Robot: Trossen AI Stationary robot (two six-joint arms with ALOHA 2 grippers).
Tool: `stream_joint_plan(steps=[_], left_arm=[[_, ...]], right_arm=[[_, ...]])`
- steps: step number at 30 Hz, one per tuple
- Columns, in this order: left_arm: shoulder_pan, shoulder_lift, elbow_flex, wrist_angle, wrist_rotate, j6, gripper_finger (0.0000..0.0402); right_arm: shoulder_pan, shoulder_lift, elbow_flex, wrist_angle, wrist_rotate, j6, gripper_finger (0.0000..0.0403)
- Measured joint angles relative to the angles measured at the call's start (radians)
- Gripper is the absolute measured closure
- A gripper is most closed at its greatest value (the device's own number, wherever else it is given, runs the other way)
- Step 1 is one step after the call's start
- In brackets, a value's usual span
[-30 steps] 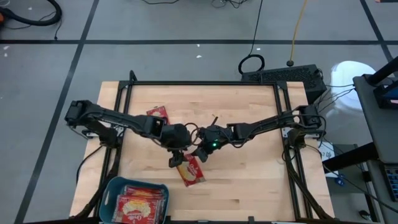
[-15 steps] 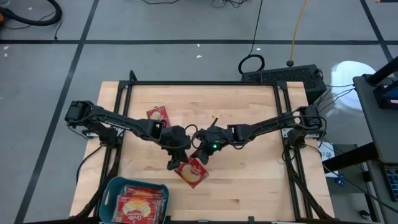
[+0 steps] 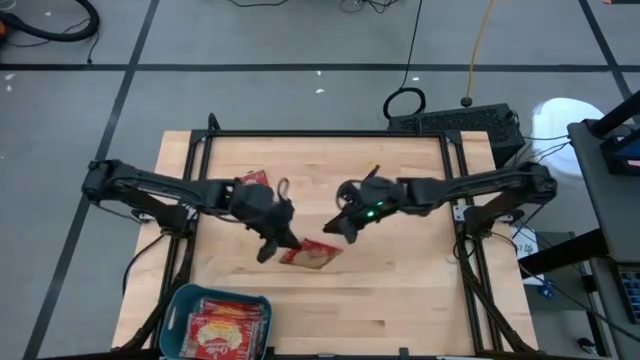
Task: Sort popcorn bags into baskets
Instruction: Put the popcorn sachet into the bin
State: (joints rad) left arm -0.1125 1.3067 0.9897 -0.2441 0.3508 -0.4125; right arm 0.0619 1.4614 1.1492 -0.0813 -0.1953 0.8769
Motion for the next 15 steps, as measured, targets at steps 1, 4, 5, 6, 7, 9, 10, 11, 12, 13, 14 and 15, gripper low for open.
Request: stream_joint_plan(steps=[1, 4, 5, 6, 7, 9, 10, 11, 12, 13, 14, 15], left_arm=[[0.002, -0.021, 0.001, 0.009, -0.011, -0.009, 0.0399], [0.010, -0.089, -0.001, -0.011, -0.032, -0.022, 0.0399], [0.015, -0.109, 0.001, -0.001, -0.034, -0.028, 0.0400], [0.020, -0.132, 0.001, -0.013, -0.036, -0.029, 0.0400], [0.026, -0.152, 0.000, -0.032, -0.038, -0.037, 0.0400], [0.039, -0.185, 0.002, -0.032, -0.039, -0.053, 0.0400], [0.045, -0.199, 0.006, -0.041, -0.040, -0.057, 0.0400], [0.055, -0.213, 0.012, -0.062, -0.043, -0.061, 0.0400], [0.062, -0.222, 0.019, -0.077, -0.043, -0.063, 0.0400], [0.066, -0.227, 0.031, -0.081, -0.043, -0.067, 0.0400], [0.073, -0.234, 0.043, -0.088, -0.042, -0.069, 0.0400], [0.080, -0.240, 0.054, -0.119, -0.043, -0.067, 0.0400]], right_arm=[[0.007, -0.028, 0.000, -0.022, 0.027, 0.003, 0.0303], [0.029, -0.100, 0.001, -0.046, 0.124, 0.024, 0.0284], [0.039, -0.123, 0.001, -0.068, 0.155, 0.041, 0.0279], [0.046, -0.140, 0.000, -0.074, 0.182, 0.059, 0.0276], [0.051, -0.156, 0.001, -0.068, 0.208, 0.079, 0.0274], [0.073, -0.182, 0.010, -0.085, 0.271, 0.116, 0.0271], [0.083, -0.184, 0.023, -0.091, 0.297, 0.128, 0.0271], [0.091, -0.183, 0.044, -0.090, 0.315, 0.133, 0.0271], [0.098, -0.182, 0.069, -0.097, 0.329, 0.138, 0.0271], [0.105, -0.178, 0.098, -0.128, 0.347, 0.148, 0.0270], [0.110, -0.164, 0.131, -0.159, 0.365, 0.161, 0.0270], [0.111, -0.151, 0.171, -0.185, 0.378, 0.174, 0.0270]])
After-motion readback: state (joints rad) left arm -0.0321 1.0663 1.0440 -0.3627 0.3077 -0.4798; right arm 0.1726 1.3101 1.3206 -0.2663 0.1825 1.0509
